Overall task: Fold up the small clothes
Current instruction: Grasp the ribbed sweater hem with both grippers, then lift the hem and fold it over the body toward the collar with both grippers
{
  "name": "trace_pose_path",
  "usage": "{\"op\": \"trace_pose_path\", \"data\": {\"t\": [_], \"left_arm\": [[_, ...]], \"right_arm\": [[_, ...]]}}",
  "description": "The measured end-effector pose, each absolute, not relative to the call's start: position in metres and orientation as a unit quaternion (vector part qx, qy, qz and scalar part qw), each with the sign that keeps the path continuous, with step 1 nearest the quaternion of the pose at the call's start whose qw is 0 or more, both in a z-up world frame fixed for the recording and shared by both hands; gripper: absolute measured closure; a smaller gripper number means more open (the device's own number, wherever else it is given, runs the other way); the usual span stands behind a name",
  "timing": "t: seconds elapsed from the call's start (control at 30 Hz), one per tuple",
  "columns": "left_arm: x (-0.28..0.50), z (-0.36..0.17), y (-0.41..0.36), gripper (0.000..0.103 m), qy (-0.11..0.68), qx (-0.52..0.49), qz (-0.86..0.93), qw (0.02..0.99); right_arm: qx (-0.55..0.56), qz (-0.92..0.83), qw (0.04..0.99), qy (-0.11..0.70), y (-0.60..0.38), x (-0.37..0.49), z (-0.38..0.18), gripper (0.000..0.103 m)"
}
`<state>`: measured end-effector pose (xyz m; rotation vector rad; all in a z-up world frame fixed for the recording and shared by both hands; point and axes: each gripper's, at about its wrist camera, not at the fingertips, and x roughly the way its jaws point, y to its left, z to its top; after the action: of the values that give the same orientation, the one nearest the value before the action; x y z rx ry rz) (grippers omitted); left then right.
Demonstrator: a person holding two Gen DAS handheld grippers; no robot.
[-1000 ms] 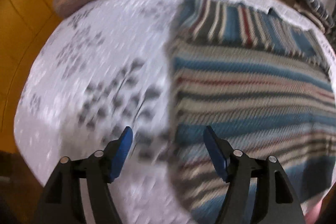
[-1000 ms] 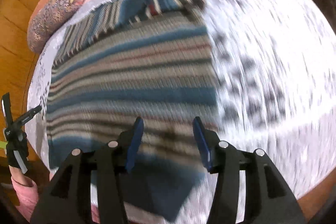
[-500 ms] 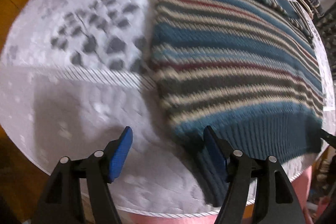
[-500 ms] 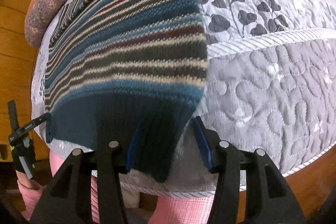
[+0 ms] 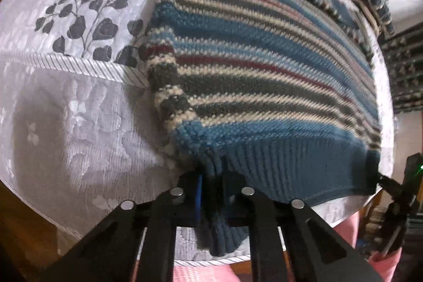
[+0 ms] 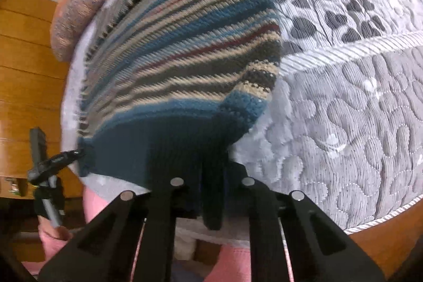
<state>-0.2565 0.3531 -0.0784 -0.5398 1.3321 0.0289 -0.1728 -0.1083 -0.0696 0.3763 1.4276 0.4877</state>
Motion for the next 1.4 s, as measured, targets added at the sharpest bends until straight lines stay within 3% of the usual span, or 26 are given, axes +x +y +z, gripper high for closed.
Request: {"op": "trace_pose_path", "data": {"t": [0.4, 0.87, 1.1, 1.2, 1.33, 1.4], "left_arm": [[-0.193, -0.032, 0.391, 0.093, 0.528, -0.302, -0.009, 0.794], [-0.124, -0.106, 0.436, 0.089, 0.529, -0.411, 0.0, 0.742], [-0.144, -0.096, 0.465, 0.077, 0.498, -0.489, -0.046, 0.715], [-0.159, -0.073, 0.481, 0.064, 0.479, -0.462, -0.025, 0.746], [-0.167, -0.049, 0.492, 0.063, 0.466, -0.42, -0.011, 0.779], [-0.162, -0.04, 0.485, 0.063, 0.473, -0.374, -0.004, 0.798]], "right_arm": [[0.255, 0.263, 0.715, 0.595, -0.111, -0.101, -0.021, 0.095], [0.312, 0.214, 0.666, 0.643, -0.105, 0.006, -0.084, 0.094], [0.329, 0.211, 0.657, 0.644, -0.125, 0.01, -0.083, 0.08], [0.295, 0.194, 0.684, 0.638, -0.137, 0.004, -0.068, 0.073], [0.239, 0.191, 0.719, 0.624, -0.142, -0.003, -0.048, 0.073], [0.206, 0.205, 0.733, 0.615, -0.134, -0.003, -0.036, 0.067]]}}
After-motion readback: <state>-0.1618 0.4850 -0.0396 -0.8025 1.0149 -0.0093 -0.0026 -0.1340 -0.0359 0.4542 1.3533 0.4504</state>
